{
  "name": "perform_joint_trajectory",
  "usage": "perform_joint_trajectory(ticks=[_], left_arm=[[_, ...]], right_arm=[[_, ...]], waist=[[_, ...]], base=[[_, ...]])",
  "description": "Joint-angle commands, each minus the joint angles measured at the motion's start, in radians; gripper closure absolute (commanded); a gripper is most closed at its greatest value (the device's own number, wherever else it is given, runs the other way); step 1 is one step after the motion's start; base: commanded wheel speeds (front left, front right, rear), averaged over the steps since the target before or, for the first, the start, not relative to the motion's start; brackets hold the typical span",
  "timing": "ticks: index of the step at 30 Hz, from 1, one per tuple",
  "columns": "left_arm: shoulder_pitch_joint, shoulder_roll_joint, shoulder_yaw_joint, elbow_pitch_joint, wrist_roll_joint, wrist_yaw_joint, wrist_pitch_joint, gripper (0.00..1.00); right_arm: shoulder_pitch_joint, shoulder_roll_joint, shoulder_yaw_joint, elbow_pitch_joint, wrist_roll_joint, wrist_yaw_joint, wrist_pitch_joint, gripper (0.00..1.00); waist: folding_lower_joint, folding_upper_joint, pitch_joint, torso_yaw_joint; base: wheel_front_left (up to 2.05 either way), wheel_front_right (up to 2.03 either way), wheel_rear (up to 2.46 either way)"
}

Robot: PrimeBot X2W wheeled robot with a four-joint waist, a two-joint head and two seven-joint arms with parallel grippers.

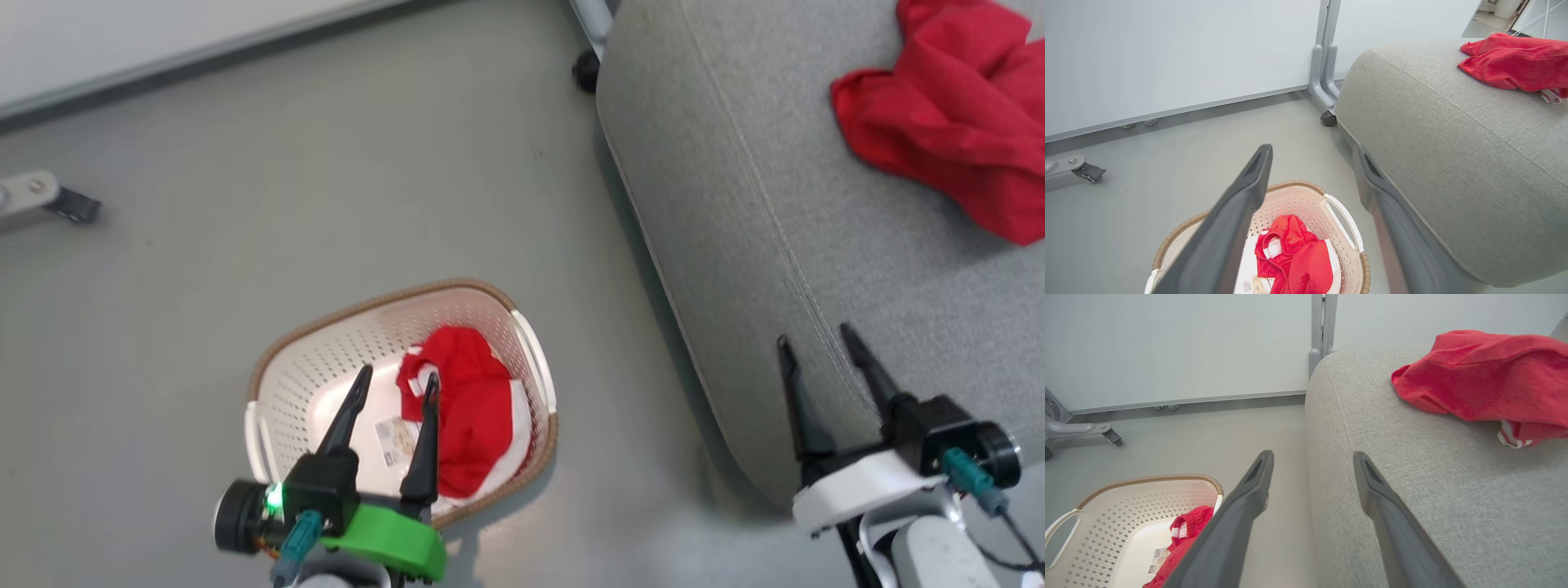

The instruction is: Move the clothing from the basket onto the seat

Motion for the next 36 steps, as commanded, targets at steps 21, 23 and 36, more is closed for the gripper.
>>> perform_joint_trajectory(ticks=[21,23,36], left_arm=[[0.325,-0.097,0.308,-0.131,0.103,-0.044,-0.001,0.00],[0.348,-0.098,0.306,-0.146,0.093,-0.049,-0.001,0.00],[0.397,-0.098,0.289,-0.146,0.097,-0.057,-0.001,0.00]], right_arm=[[0.180,0.018,0.127,-0.104,0.055,-0.001,-0.002,0.00],[0.198,0.014,0.132,-0.107,0.060,-0.001,-0.002,0.00],[0.239,0.013,0.119,-0.093,0.070,-0.001,-0.002,0.00]], waist=[[0.0000,-0.0001,-0.393,0.164],[0.0000,-0.0001,-0.407,0.158],[0.0000,-0.0001,-0.433,0.156]], base=[[0.00,0.00,0.00],[0.00,0.00,0.00],[0.00,0.00,0.00]])
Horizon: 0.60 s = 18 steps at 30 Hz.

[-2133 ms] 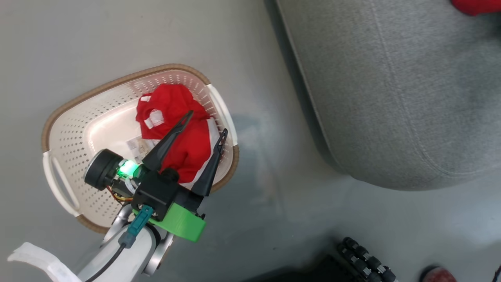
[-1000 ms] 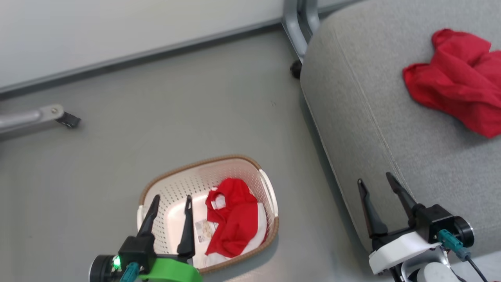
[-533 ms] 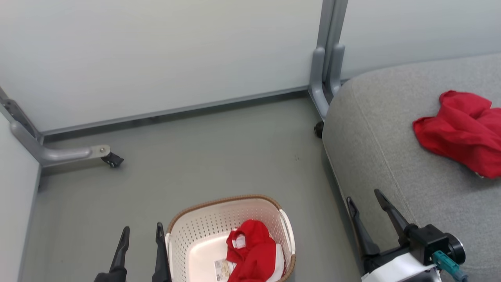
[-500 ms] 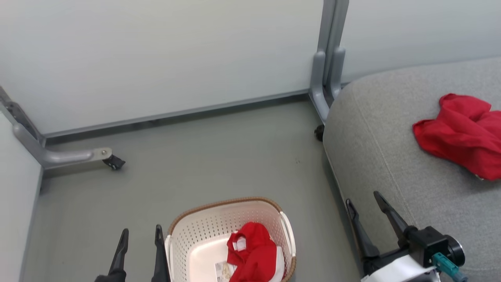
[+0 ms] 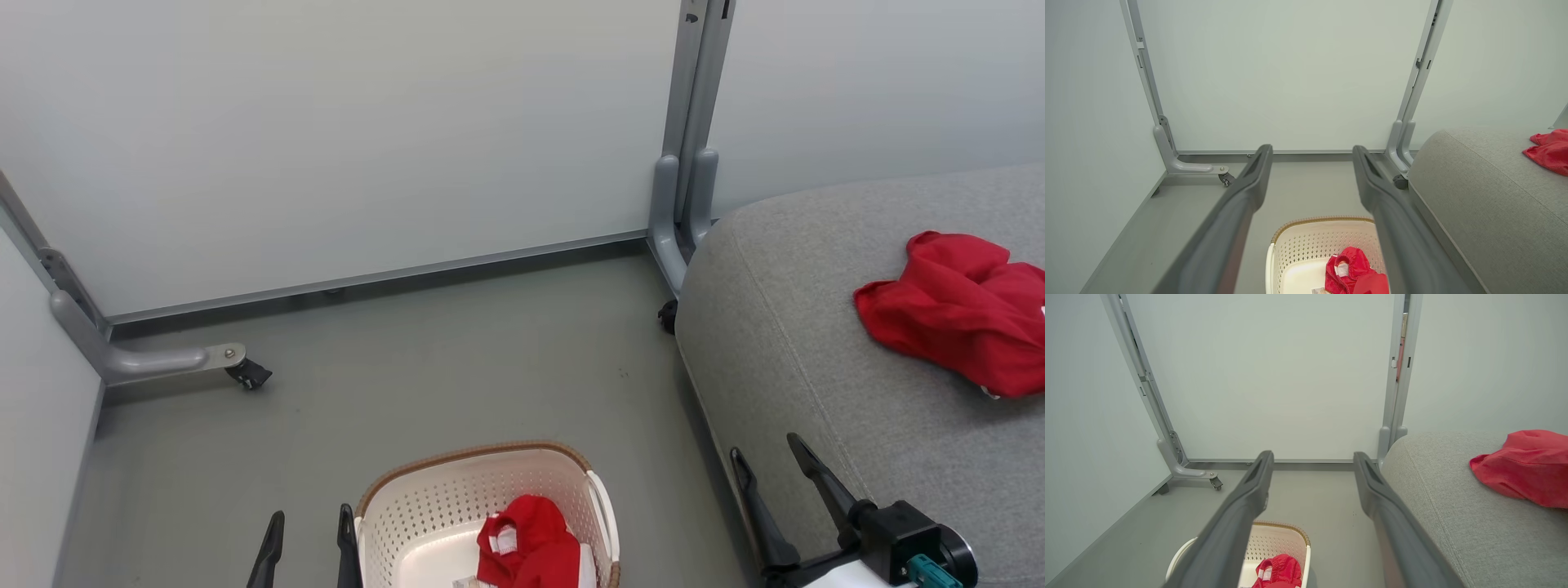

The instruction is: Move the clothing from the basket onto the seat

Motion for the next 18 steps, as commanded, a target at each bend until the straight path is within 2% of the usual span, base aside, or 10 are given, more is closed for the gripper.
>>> perform_joint_trajectory(ticks=[1,18], left_arm=[[0.012,0.000,0.003,0.001,0.001,0.000,0.000,0.00],[0.023,0.000,-0.001,0.006,-0.008,0.019,0.000,0.00]], right_arm=[[0.009,-0.003,-0.002,0.002,0.008,-0.001,-0.002,0.00],[0.017,-0.006,-0.003,0.008,0.011,-0.001,-0.002,0.00]], waist=[[0.0001,0.0000,-0.001,-0.002],[0.0001,0.0000,-0.009,-0.009]], base=[[0.00,0.00,0.00],[0.00,0.00,0.00]])
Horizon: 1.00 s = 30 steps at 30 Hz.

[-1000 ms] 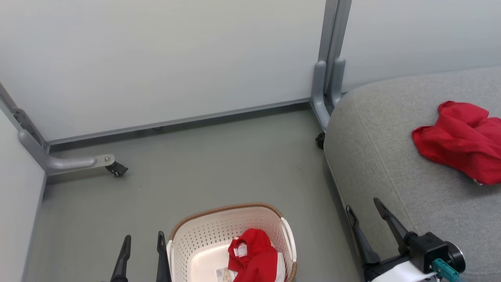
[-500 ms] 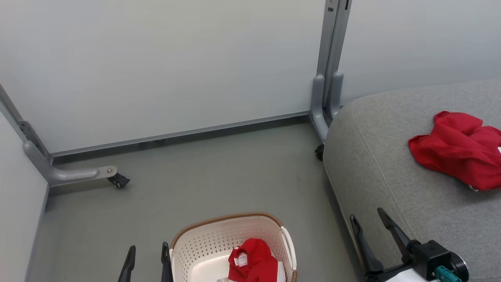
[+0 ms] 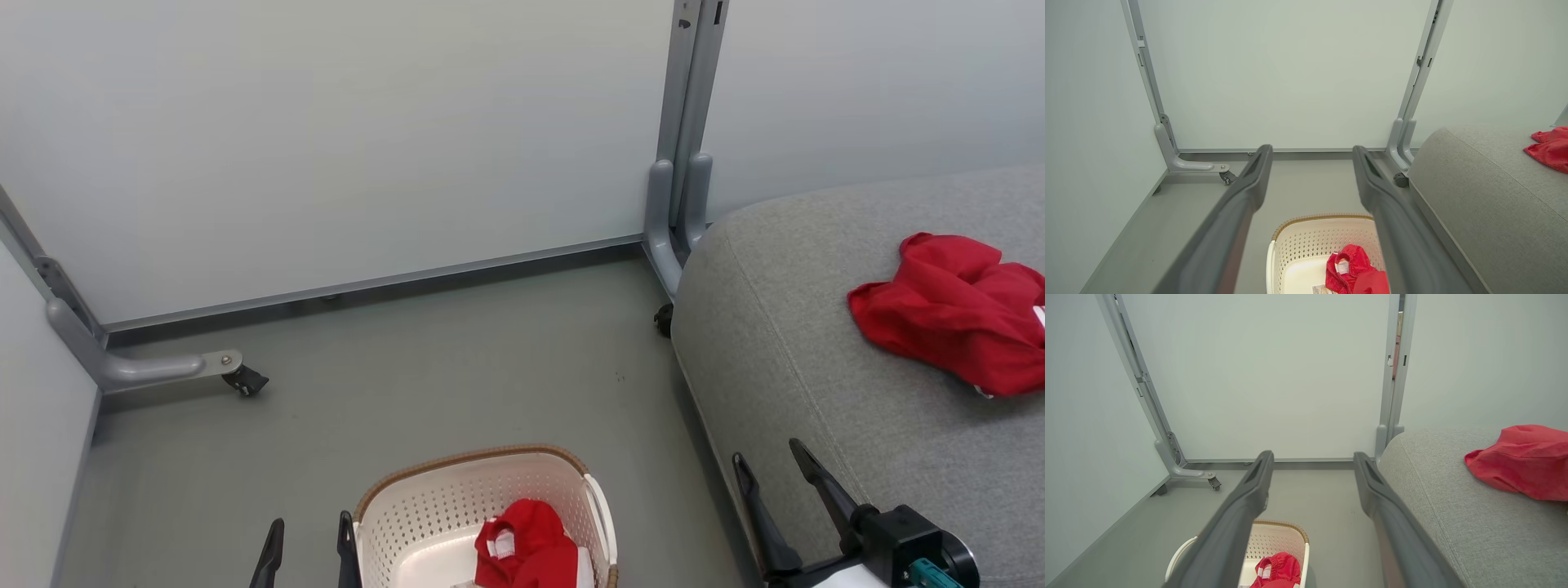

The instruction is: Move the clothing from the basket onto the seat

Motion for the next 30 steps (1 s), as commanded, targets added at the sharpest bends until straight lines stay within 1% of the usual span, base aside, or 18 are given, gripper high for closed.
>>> perform_joint_trajectory(ticks=[1,9,16,18,24,26,30], left_arm=[[0.013,0.000,-0.001,-0.001,-0.007,0.007,0.000,0.00],[-0.010,0.000,-0.011,0.009,-0.009,0.002,0.000,0.00],[-0.035,0.000,-0.013,0.021,-0.018,-0.005,0.000,0.00],[-0.042,0.000,-0.018,0.022,-0.021,-0.006,0.000,0.00],[-0.147,0.000,-0.045,0.034,-0.009,-0.030,0.000,0.00],[-0.202,0.000,-0.051,0.047,0.001,-0.047,0.000,0.00],[-0.327,0.000,-0.061,0.099,0.037,-0.104,0.000,0.00]], right_arm=[[0.009,-0.006,-0.001,0.002,0.004,-0.001,-0.002,0.00],[0.006,-0.011,-0.004,-0.004,-0.006,-0.001,-0.002,0.00],[-0.027,-0.027,-0.006,-0.021,-0.019,-0.001,-0.002,0.00],[-0.037,-0.031,-0.009,-0.030,-0.021,-0.001,-0.002,0.00],[-0.124,-0.048,-0.037,-0.078,-0.035,-0.001,-0.002,0.00],[-0.164,-0.054,-0.046,-0.096,-0.040,-0.001,-0.002,0.00],[-0.235,-0.064,-0.065,-0.120,-0.048,-0.001,-0.002,0.00]], waist=[[0.0001,0.0000,0.002,0.001],[0.0001,0.0000,0.031,0.009],[0.0001,0.0000,0.121,0.014],[0.0001,0.0000,0.167,0.015],[0.0001,0.0000,0.378,0.023],[0.0001,0.0000,0.454,0.023],[0.0001,0.0000,0.577,0.020]], base=[[0.00,0.00,0.00],[0.00,0.00,0.00],[0.00,0.00,0.00],[0.00,0.00,0.00],[0.00,0.00,0.00],[0.00,0.00,0.00],[0.00,0.00,0.00]])
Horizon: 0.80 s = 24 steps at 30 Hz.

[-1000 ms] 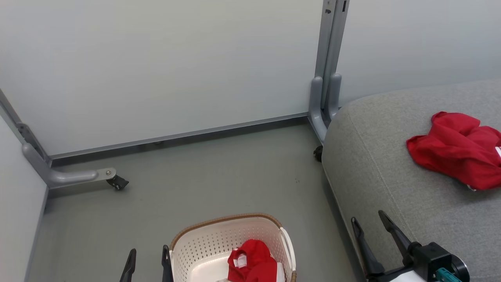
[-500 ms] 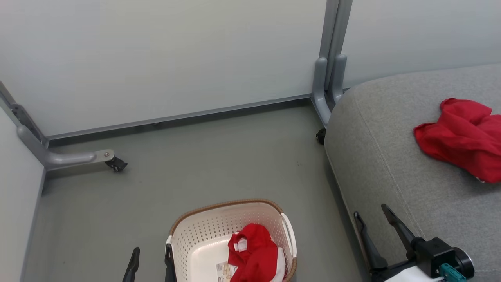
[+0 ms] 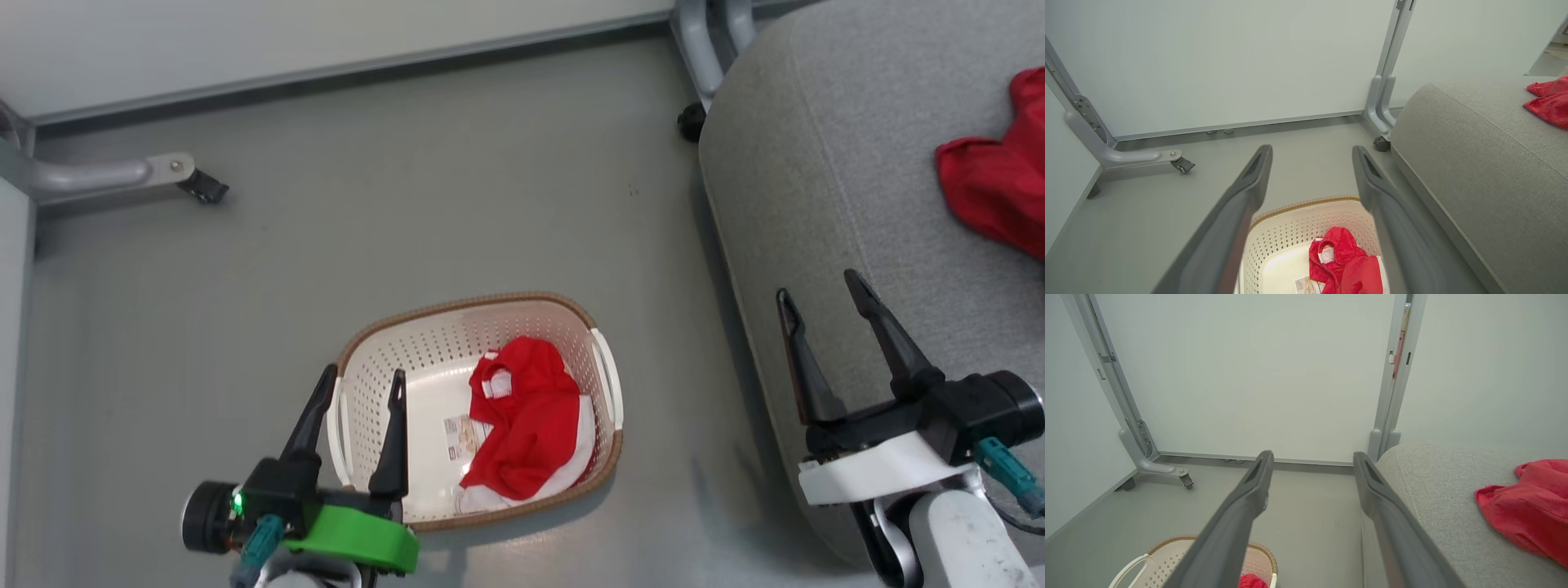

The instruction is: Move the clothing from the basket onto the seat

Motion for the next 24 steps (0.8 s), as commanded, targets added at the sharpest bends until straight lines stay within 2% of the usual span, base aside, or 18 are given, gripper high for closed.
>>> perform_joint_trajectory(ticks=[1,4,7,10,15,19,24], left_arm=[[-0.064,0.001,-0.002,0.020,0.014,-0.023,-0.001,0.00],[-0.167,0.008,-0.036,0.098,0.043,-0.081,0.000,0.00],[-0.297,0.022,-0.109,0.229,0.053,-0.113,0.000,0.00],[-0.428,0.032,-0.215,0.387,0.041,-0.120,0.006,0.00],[-0.655,0.052,-0.459,0.610,-0.084,-0.120,0.050,0.00],[-0.779,0.055,-0.630,0.724,-0.192,-0.120,0.090,0.00],[-0.882,0.059,-0.783,0.804,-0.315,-0.121,0.128,0.00]], right_arm=[[-0.034,-0.008,-0.004,-0.009,-0.008,-0.001,-0.002,0.00],[-0.075,-0.012,-0.015,-0.022,-0.013,-0.001,-0.002,0.00],[-0.109,-0.011,-0.024,-0.034,-0.007,-0.001,-0.002,0.00],[-0.142,-0.016,-0.019,-0.040,-0.008,-0.001,-0.002,0.00],[-0.195,-0.003,-0.015,-0.067,-0.001,-0.001,-0.002,0.00],[-0.220,-0.003,-0.001,-0.091,-0.003,-0.001,-0.002,0.00],[-0.237,0.002,0.013,-0.121,-0.010,-0.001,-0.002,0.00]], waist=[[0.0000,0.0000,0.240,-0.001],[0.0000,0.0000,0.302,-0.008],[0.0000,0.0000,0.362,-0.021],[0.0000,0.0000,0.412,-0.039],[0.0000,0.0000,0.510,-0.079],[0.0000,0.0000,0.575,-0.099],[0.0000,0.0000,0.644,-0.116]], base=[[0.00,0.00,0.00],[0.00,0.00,0.00],[0.00,0.00,0.00],[0.00,0.00,0.00],[0.00,0.00,0.00],[0.00,0.00,0.00],[0.00,0.00,0.00]])
